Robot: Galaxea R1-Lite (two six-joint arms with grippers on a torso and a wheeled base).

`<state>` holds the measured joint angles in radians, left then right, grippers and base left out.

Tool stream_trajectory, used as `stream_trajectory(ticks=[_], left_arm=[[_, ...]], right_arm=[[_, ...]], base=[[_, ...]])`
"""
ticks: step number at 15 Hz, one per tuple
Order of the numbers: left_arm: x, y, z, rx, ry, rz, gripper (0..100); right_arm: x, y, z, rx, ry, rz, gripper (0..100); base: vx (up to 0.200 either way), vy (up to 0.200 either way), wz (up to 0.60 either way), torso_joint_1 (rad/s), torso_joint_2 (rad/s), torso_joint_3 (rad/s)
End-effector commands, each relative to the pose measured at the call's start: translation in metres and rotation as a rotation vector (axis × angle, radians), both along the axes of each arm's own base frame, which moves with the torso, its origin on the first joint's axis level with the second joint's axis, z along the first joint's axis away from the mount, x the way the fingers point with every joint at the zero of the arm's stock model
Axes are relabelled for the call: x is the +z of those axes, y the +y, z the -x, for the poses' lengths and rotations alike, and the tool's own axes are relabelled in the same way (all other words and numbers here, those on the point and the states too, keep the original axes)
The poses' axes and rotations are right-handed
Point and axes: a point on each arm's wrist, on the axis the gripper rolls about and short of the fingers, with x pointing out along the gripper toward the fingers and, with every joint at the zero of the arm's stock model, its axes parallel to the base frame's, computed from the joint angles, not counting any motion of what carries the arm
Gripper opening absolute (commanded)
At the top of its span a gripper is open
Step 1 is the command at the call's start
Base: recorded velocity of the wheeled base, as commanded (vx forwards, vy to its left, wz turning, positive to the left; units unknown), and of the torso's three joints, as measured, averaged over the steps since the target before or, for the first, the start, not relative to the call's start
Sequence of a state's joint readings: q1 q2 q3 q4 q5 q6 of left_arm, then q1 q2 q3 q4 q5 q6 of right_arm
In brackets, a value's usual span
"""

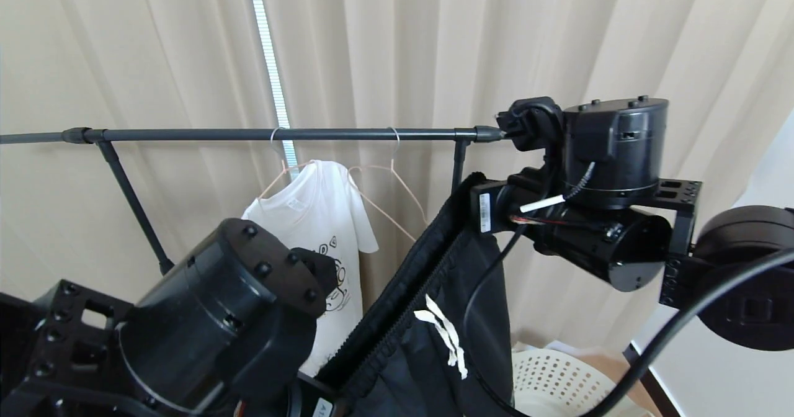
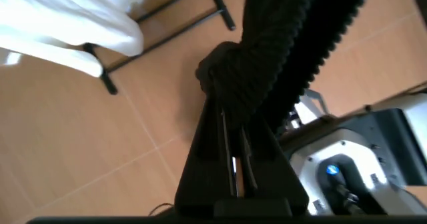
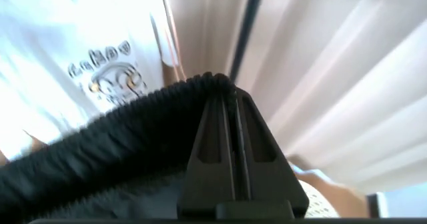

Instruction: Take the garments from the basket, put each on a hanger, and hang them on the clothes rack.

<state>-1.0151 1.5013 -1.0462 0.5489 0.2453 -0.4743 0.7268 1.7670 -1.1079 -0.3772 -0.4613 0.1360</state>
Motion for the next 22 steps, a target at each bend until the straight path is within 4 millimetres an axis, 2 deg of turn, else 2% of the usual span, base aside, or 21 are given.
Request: stream_trajectory(ticks=[1,3,4,5,9,11,12,14,15,17,19,20,21,22], left_arm=[[-0.004,-0.008,0.008,-0.052,0.028,0.006,0],[-0.004,-0.014,0.006,-0.057,0.027,0.016,0],[0.004,-0.039,-0.002,-0.046,0.003,0.106,0],[0.004,-0.051,-0.005,-0.039,0.002,0.138,0],[-0.002,-0.067,-0.006,-0.043,0.024,0.157,0],[0.0,-0.064,-0.006,-0.028,0.018,0.161,0],[0.008,-0.052,-0.008,0.0,0.006,0.187,0],[0.012,-0.027,-0.015,0.062,-0.012,0.194,0],[0.013,-0.011,-0.024,0.12,-0.025,0.19,0],[0.005,0.006,-0.041,0.198,-0.059,0.126,0],[0.001,0.008,-0.065,0.269,-0.127,0.16,0],[-0.002,0.004,-0.071,0.271,-0.143,0.171,0],[-0.008,-0.004,-0.087,0.286,-0.185,0.184,0],[-0.011,-0.006,-0.09,0.305,-0.213,0.177,0]], right_arm=[[-0.013,0.034,-0.02,0.021,0.021,-0.026,0],[-0.009,0.042,-0.02,0.032,0.014,-0.046,0],[-0.005,0.049,-0.014,0.058,0.018,-0.051,0],[-0.005,0.051,-0.012,0.062,0.021,-0.065,0],[0.0,0.055,-0.007,0.067,0.023,-0.117,0],[0.005,0.051,-0.004,0.063,0.021,-0.129,0],[0.004,0.043,-0.002,0.047,0.031,-0.133,0],[0.007,0.017,0.003,0.005,0.037,-0.138,0],[0.01,-0.005,0.008,-0.04,0.035,-0.137,0],[0.014,-0.029,0.023,-0.068,0.029,-0.143,0],[0.006,-0.043,0.038,-0.075,0.046,-0.134,0],[0.004,-0.043,0.037,-0.083,0.05,-0.129,0],[0.003,-0.045,0.04,-0.094,0.056,-0.105,0],[-0.001,-0.048,0.043,-0.098,0.073,-0.062,0]], base=[[0.0,0.0,0.0,0.0,0.0,0.0],[0.0,0.0,0.0,0.0,0.0,0.0],[0.0,0.0,0.0,0.0,0.0,0.0],[0.0,0.0,0.0,0.0,0.0,0.0],[0.0,0.0,0.0,0.0,0.0,0.0],[0.0,0.0,0.0,0.0,0.0,0.0],[0.0,0.0,0.0,0.0,0.0,0.0],[0.0,0.0,0.0,0.0,0.0,0.0],[0.0,0.0,0.0,0.0,0.0,0.0],[0.0,0.0,0.0,0.0,0.0,0.0],[0.0,0.0,0.0,0.0,0.0,0.0],[0.0,0.0,0.0,0.0,0.0,0.0],[0.0,0.0,0.0,0.0,0.0,0.0],[0.0,0.0,0.0,0.0,0.0,0.0]])
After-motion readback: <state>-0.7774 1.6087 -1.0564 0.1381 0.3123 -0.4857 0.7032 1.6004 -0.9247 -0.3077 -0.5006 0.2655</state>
